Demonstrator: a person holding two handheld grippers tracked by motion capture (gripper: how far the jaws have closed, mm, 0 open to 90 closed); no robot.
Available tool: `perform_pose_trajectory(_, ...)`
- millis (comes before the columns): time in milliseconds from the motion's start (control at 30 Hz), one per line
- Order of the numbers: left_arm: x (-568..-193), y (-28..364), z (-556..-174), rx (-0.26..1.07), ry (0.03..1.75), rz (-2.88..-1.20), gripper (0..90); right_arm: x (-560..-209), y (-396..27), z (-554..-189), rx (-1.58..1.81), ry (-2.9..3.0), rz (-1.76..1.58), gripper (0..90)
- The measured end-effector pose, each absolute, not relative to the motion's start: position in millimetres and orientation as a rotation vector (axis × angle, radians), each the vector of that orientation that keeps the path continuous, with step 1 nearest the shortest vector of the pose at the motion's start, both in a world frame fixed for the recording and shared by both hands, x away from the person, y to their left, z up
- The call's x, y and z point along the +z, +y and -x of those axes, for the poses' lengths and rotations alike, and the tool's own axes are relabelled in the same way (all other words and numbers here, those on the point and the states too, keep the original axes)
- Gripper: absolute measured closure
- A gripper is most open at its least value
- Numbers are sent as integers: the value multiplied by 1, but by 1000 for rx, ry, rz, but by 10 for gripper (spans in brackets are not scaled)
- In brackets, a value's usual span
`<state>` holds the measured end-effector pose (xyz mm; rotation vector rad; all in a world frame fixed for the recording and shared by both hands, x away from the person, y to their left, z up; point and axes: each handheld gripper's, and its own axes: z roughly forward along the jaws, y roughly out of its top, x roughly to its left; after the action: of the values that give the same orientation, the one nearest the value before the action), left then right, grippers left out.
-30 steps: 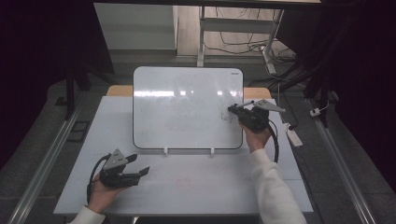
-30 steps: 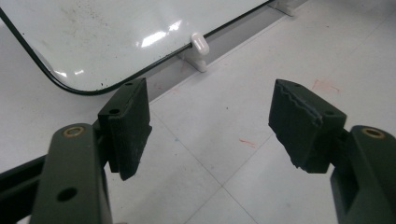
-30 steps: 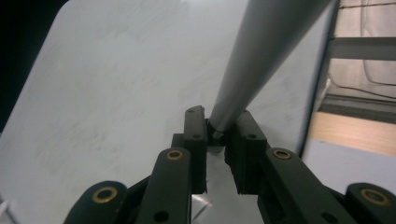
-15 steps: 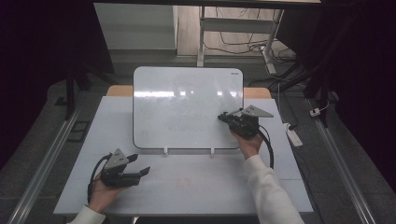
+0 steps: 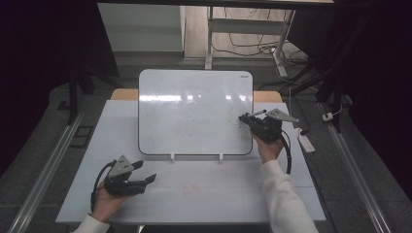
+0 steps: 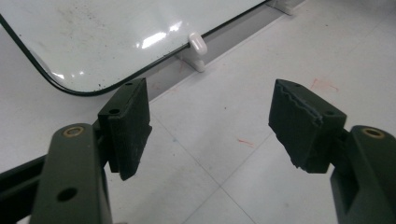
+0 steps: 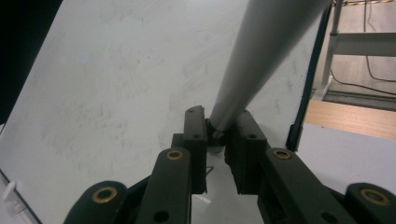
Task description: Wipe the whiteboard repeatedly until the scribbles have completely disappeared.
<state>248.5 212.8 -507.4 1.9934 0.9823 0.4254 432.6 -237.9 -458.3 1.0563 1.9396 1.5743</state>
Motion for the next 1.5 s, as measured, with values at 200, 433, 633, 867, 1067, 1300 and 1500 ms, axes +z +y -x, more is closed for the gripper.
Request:
perform_pose_trajectory(200, -508, 211, -248, 425, 975, -2003, 300, -465, -223, -423, 1528, 2065, -968, 780)
perform_pose_trajectory(433, -508, 212, -250, 421, 981, -2002, 300, -466, -229, -419, 1504, 2069, -985, 780)
perform_pose_trajectory(633, -507, 212, -248, 427, 979, -1995, 300, -460, -251, -424, 1513, 1993, -1064, 780)
perform_pose_trajectory(867, -508, 209, -249, 427, 973, -2006, 300, -464, -240, -419, 1472, 2083, -995, 780)
perform_pose_trajectory(1067, -507, 210, -250, 429, 978, -1995, 300, -466, -236, -416, 1463, 2140, -992, 779)
perform_pose_trajectory(1300, -499, 207, -249, 457, 947, -1980, 300, -452, -240, -399, 1494, 2157, -972, 779)
perform_pose_trajectory(1500, -480, 187, -257, 463, 863, -1978, 298, -443, -233, -366, 1545, 2266, -873, 778)
